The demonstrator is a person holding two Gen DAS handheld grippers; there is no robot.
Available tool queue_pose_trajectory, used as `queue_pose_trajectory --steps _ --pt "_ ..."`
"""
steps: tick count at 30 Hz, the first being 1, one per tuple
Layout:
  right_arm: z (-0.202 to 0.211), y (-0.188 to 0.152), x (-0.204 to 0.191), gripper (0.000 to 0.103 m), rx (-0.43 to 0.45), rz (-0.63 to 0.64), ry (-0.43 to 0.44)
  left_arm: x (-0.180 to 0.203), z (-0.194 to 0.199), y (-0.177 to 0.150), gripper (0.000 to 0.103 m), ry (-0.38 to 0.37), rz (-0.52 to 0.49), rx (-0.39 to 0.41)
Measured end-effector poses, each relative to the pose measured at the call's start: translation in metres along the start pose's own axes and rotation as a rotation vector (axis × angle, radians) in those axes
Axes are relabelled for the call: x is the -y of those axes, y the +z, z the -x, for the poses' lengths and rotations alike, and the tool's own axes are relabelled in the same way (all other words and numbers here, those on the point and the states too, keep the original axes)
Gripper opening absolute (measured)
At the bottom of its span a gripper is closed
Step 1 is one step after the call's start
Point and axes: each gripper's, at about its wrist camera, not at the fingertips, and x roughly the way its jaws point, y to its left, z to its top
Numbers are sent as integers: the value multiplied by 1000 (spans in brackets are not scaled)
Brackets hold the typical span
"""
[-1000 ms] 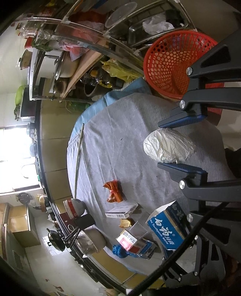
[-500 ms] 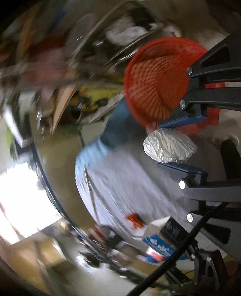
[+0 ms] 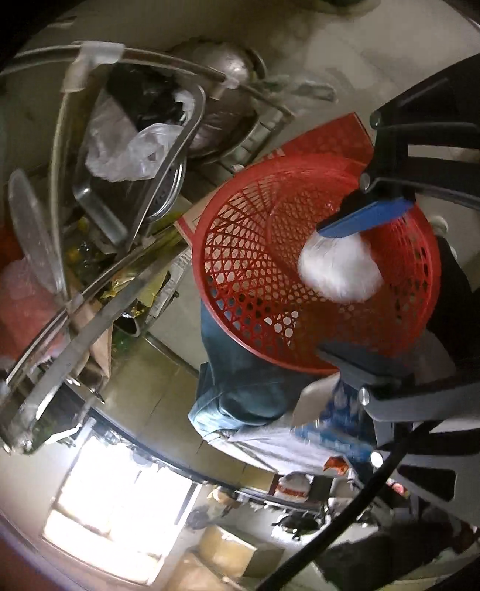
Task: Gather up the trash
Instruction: 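Carry both items to the red basket and release them from both tools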
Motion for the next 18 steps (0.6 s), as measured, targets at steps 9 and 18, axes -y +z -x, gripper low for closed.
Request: queue_pose_trajectory --steps 9,18 --pt "16 -4 -15 62 92 45 -17 -17 23 -10 74 -14 66 37" --pt "30 -27 -80 62 152 207 1 -81 84 -77 74 95 228 128"
